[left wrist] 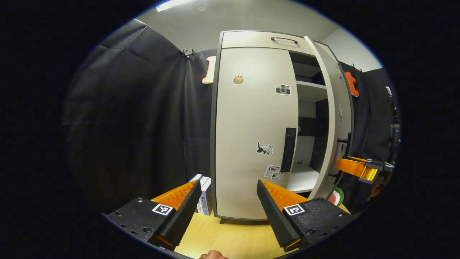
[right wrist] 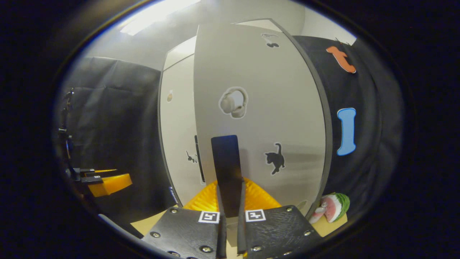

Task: Open the right door of the double-door shoe cabinet with the right hand, and open the left door with the left hand.

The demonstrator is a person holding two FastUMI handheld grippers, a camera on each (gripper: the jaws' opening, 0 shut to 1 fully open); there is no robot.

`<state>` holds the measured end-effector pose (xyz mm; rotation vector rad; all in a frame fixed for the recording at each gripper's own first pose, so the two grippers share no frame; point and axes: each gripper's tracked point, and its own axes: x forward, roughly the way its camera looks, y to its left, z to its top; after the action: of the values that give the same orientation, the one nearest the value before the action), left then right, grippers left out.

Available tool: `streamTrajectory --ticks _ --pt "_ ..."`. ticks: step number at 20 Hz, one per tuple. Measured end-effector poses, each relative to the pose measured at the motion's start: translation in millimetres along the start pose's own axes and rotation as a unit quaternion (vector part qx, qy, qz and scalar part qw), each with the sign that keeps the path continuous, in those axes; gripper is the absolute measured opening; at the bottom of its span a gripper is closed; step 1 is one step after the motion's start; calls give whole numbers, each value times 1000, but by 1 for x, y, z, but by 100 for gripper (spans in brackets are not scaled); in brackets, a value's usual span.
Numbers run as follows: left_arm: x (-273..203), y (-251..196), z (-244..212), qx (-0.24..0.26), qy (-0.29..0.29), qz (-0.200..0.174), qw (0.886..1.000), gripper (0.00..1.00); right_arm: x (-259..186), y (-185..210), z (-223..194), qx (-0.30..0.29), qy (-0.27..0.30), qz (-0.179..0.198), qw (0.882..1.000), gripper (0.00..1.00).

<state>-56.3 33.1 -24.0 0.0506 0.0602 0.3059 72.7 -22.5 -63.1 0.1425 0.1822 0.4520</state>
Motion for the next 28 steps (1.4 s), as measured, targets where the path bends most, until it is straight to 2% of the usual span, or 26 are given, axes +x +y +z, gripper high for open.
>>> streamTrajectory --ticks 7,13,17,22,28 --pt "5 -33 -4 -3 5 -26 1000 96 -21 -11 2 2 -5 3 1000 12" --pt "2 -63 -8 -11 9 -55 998 96 -34 -22 4 2 -10 -22 1000 12" --pt "1 -77 -11 -23 11 -68 997 96 -39 -32 4 1 -12 -53 999 11" --pt "0 -93 -10 -28 11 -88 996 96 -47 -47 5 26 -18 -113 993 10" --pt "5 -114 -9 -23 11 -117 993 96 -53 -81 6 3 -21 -183 983 9"
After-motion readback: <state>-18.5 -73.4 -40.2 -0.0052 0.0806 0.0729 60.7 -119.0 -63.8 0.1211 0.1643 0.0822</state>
